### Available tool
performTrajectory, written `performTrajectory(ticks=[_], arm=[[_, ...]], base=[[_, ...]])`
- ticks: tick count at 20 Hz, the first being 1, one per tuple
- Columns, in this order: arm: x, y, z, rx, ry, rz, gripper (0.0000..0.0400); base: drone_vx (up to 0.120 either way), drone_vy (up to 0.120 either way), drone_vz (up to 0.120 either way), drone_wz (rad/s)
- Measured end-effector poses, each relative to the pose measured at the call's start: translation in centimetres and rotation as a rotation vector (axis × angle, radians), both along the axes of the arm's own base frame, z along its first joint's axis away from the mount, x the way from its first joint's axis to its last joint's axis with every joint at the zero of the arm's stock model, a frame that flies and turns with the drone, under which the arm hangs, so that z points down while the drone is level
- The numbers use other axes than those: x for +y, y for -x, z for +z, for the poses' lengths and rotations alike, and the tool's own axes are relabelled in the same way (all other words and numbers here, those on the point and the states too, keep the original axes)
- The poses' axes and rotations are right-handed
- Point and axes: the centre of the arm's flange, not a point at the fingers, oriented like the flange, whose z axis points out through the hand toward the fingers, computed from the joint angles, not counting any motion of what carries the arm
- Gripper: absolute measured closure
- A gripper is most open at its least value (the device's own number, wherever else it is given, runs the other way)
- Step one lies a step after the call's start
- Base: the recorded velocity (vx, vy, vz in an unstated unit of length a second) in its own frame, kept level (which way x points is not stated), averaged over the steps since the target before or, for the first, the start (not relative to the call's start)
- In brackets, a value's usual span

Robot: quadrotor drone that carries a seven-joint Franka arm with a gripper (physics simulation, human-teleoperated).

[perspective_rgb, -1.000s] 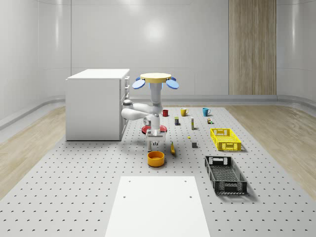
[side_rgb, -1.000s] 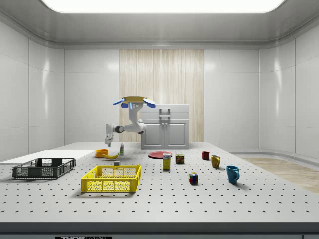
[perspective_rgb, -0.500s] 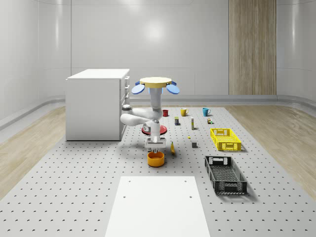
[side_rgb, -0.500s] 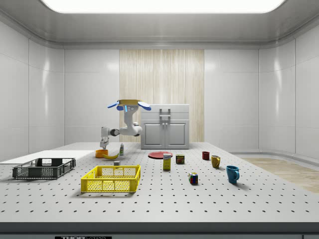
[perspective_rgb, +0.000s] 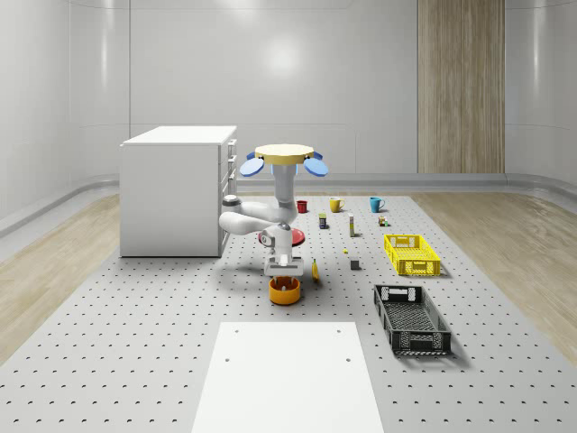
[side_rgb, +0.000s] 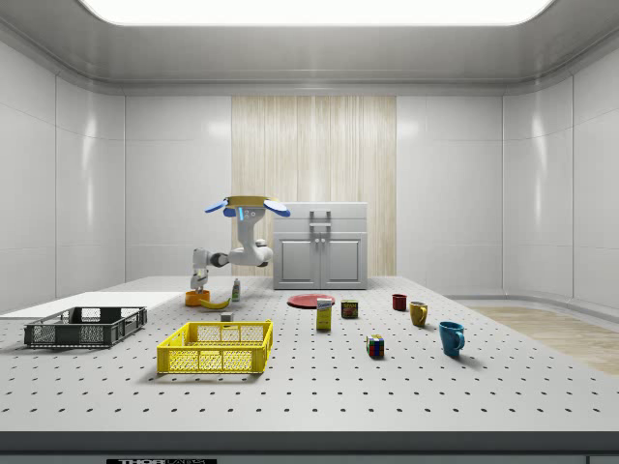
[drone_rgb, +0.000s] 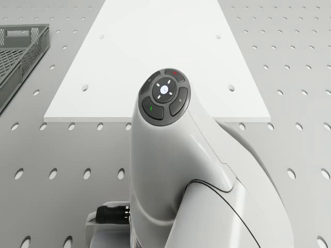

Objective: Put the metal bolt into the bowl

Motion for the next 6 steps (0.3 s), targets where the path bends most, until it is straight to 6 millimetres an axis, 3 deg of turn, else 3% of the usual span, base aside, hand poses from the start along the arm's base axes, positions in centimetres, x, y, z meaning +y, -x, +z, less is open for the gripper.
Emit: performTrajectory(ticks=[6], arm=[[0.00, 0.00, -0.88, 0.000, -0.001, -0.002, 0.0017]], base=[[0.000, 0.000, 0.000, 0.000]])
